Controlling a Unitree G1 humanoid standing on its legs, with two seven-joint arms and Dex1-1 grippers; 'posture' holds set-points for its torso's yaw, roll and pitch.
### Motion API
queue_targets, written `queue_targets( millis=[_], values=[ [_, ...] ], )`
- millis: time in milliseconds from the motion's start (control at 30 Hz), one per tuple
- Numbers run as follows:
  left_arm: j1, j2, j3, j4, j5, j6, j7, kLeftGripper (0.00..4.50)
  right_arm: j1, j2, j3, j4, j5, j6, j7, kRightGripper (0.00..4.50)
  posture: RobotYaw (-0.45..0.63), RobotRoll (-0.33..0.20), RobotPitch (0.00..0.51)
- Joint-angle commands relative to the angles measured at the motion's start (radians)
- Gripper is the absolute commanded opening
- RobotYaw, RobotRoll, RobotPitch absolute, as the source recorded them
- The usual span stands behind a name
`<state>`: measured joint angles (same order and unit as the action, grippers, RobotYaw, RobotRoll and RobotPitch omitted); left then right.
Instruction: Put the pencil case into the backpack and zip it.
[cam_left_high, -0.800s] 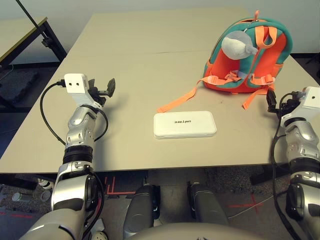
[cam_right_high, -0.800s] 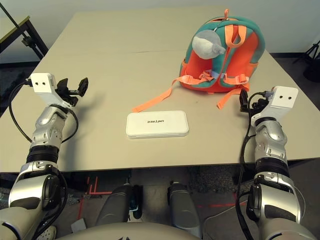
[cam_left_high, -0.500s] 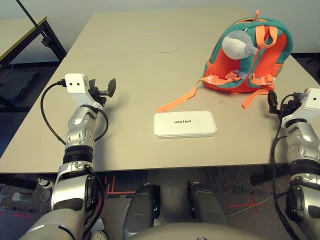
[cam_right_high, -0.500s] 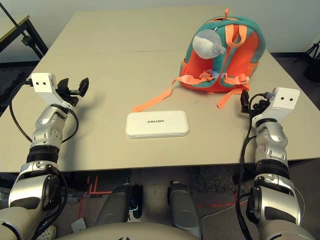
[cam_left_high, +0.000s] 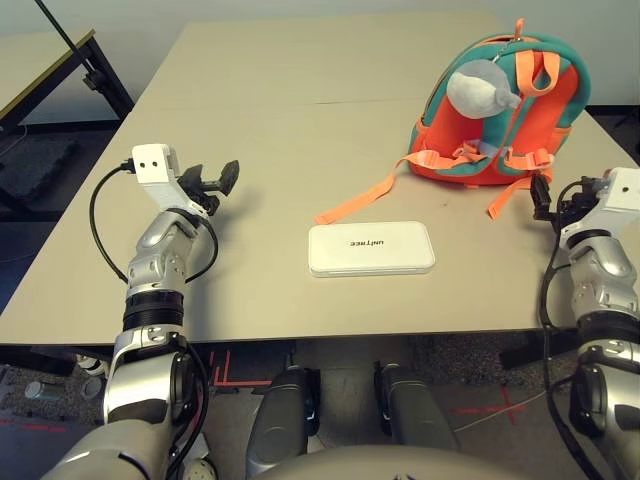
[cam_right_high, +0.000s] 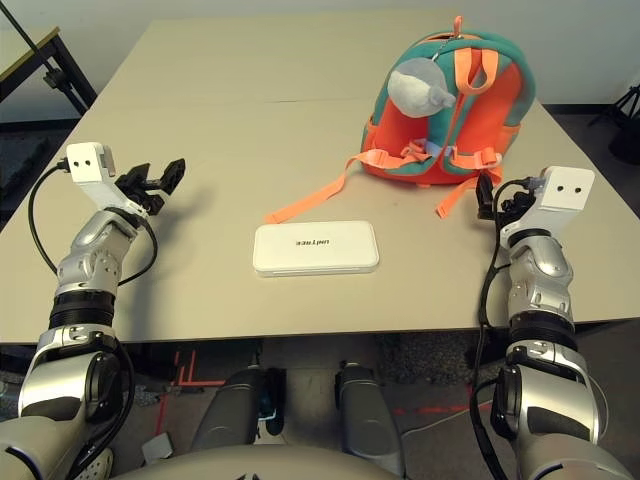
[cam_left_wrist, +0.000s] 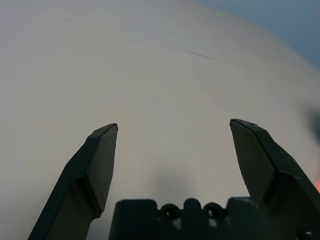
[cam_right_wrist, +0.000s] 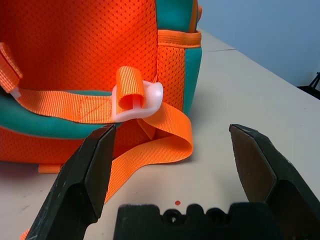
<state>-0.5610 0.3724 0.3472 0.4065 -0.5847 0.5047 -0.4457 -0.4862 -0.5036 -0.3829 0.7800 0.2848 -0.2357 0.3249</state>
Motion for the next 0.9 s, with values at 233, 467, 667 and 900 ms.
queue_targets(
  millis=[233,467,667,900],
  values=[
    [0.056,0.051,-0.014,-0.237,-0.321,0.664,-0.083,4.50,-0.004,0.002,0.021,0.002,-0.009,0.019,0.021,4.48,-0.15,0.000,0.106],
    [0.082,0.054,-0.051,-0.218,-0.341,0.835,-0.107,4.50,0.020,0.002,0.058,-0.050,-0.011,0.075,0.085,4.48,-0.15,0.000,0.100],
    [0.066,0.034,-0.046,-0.135,-0.336,0.902,-0.123,4.50,0.043,-0.001,0.085,-0.096,-0.025,0.108,0.121,4.48,-0.16,0.000,0.098],
    [0.070,0.026,-0.083,-0.068,-0.298,0.884,-0.161,4.50,0.063,0.005,0.092,-0.123,-0.034,0.123,0.123,4.48,-0.17,0.000,0.098]
  ],
)
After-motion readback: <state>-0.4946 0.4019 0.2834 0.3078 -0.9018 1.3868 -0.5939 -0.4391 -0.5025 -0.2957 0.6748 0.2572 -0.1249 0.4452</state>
